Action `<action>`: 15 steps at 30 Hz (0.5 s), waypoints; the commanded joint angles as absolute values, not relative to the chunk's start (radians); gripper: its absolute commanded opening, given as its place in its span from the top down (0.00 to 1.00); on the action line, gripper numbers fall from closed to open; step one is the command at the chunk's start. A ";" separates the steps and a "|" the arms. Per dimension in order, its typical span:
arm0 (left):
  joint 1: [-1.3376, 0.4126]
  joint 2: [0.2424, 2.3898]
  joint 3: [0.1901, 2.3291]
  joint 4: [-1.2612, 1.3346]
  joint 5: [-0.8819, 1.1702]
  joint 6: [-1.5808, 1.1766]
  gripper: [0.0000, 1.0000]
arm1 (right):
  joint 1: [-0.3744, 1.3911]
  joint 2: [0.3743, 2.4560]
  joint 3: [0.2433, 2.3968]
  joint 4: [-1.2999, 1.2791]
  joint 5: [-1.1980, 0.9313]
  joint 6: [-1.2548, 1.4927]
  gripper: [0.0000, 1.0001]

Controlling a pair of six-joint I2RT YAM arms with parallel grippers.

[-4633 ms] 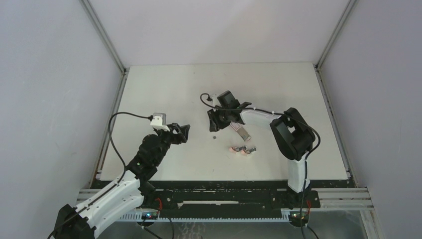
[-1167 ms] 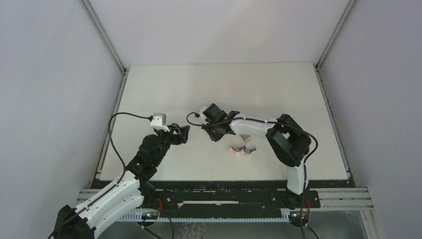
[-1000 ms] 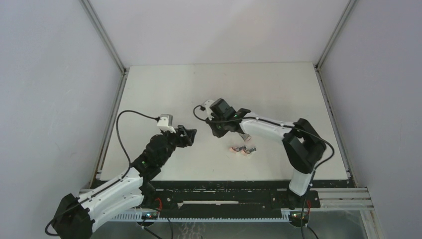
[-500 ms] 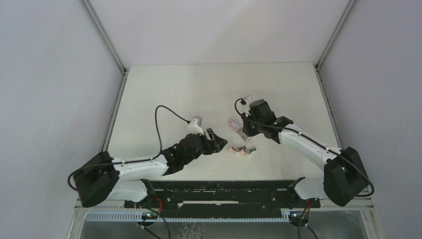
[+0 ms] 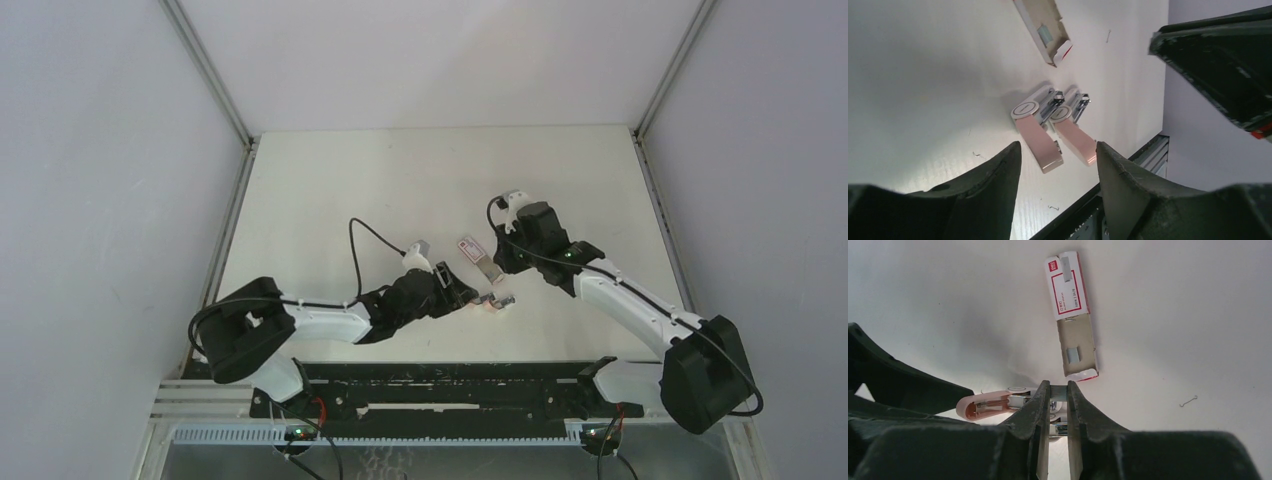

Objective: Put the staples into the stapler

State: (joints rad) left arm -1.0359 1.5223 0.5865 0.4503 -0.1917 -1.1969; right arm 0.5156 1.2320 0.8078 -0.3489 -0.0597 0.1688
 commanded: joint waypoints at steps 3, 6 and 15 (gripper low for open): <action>-1.054 1.571 0.638 0.488 -0.178 -1.267 0.47 | 0.506 1.172 0.800 -0.296 -0.084 0.178 0.89; -1.054 1.579 0.639 0.485 -0.200 -1.266 0.53 | 0.503 1.155 0.794 -0.297 -0.088 0.178 0.89; -1.047 1.554 0.657 0.409 -0.245 -1.226 0.74 | 0.499 1.145 0.792 -0.297 -0.100 0.174 0.89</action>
State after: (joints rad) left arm -1.0500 1.5810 0.6117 0.4328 -0.2012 -1.2461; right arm 0.5041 1.1725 0.7956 -0.3382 -0.0879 0.1688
